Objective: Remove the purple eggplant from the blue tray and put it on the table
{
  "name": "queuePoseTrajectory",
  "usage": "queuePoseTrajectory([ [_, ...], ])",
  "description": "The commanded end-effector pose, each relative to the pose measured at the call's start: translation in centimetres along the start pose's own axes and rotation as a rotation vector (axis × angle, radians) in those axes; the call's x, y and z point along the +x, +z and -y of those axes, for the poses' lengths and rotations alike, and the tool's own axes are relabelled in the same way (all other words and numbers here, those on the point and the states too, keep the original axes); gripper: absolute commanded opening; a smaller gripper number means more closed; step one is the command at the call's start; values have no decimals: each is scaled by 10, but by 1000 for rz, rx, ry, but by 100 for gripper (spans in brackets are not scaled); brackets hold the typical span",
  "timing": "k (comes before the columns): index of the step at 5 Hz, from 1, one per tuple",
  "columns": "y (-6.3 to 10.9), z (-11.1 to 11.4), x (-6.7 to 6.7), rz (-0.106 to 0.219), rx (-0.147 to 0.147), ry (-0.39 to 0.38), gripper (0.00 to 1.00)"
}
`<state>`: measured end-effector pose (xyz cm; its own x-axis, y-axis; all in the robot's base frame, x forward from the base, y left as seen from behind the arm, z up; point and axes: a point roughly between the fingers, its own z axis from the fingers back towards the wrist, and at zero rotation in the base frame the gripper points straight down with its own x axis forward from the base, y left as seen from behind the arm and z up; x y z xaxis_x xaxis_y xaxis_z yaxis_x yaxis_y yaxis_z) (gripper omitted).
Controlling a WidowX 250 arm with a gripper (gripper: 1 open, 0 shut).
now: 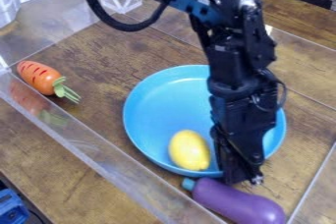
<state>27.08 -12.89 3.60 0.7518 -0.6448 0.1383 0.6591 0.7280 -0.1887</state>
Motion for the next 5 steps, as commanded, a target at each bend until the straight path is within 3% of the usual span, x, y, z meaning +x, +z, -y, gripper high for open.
queuePoseTrajectory([
  [1,21,7,21,80,14,-31,0],
  [2,22,8,27,87,8,-44,0],
  [3,25,-6,19,78,2,-80,0],
  [4,25,-26,10,69,-2,-105,100],
  [5,22,-28,13,78,1,-100,100],
])
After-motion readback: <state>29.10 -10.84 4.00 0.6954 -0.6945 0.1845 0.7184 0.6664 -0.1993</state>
